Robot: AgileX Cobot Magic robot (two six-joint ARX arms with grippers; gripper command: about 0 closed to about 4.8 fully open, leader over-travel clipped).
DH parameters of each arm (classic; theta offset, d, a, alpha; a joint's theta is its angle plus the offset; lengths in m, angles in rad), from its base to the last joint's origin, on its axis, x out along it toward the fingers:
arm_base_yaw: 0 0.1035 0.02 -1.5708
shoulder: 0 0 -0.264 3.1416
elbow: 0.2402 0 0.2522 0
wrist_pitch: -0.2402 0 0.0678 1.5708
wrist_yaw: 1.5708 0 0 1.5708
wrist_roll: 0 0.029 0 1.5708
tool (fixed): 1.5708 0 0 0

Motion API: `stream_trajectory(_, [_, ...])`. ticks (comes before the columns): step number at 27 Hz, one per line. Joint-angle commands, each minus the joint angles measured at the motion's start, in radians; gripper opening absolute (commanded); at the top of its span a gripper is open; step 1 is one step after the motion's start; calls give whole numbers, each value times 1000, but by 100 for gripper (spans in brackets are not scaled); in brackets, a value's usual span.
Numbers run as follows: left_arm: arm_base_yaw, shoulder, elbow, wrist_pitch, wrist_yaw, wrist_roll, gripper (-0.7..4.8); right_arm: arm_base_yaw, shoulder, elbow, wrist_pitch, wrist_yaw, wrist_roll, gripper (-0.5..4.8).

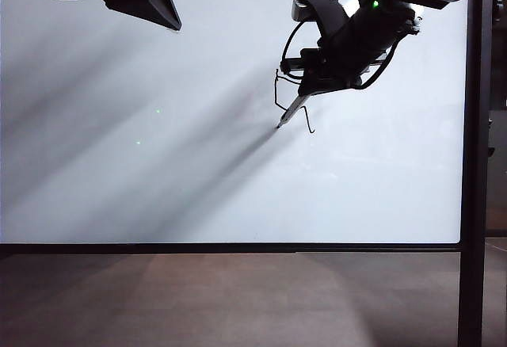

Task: Reach to the right to find the marker pen, pick it up, and write the number 5 on the whiteboard.

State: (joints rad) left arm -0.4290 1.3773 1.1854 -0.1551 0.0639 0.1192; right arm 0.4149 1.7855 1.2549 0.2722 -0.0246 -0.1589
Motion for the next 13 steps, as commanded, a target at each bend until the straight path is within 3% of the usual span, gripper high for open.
stream_trajectory(1, [1,-6,3,6,0,4,-5,-1,-7,8,24,7,-3,-7])
stream_trajectory(13, [0,-6,3,6,-12,4,-5,-55,-7,8,-6,32,-6,-7])
